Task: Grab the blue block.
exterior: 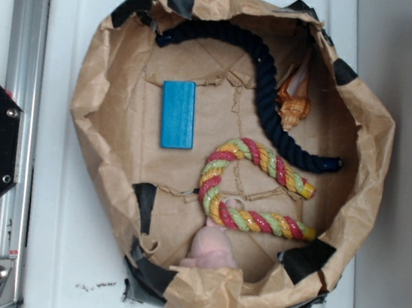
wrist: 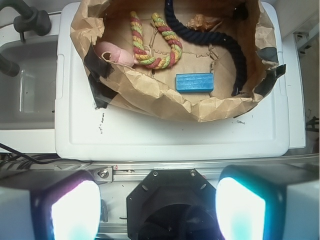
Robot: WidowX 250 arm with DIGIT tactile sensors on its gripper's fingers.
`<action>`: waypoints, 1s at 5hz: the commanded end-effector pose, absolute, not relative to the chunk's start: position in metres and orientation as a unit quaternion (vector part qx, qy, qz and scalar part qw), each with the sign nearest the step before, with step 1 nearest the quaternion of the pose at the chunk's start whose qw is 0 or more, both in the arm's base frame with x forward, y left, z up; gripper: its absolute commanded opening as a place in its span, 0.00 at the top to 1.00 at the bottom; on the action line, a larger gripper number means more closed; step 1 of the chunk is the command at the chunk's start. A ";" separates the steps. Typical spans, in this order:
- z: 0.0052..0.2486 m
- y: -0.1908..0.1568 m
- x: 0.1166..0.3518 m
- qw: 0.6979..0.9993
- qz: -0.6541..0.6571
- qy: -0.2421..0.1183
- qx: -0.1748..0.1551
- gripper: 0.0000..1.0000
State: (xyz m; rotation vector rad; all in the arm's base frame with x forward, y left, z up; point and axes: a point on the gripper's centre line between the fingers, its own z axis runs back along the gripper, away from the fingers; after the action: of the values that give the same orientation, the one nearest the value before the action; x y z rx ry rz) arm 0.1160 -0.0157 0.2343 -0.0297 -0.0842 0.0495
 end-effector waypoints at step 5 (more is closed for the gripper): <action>0.072 0.064 0.207 0.790 0.612 -0.008 0.038 0.00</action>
State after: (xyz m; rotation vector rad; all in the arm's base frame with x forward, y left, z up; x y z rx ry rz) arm 0.2160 0.0482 0.0637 0.0958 0.0212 1.2776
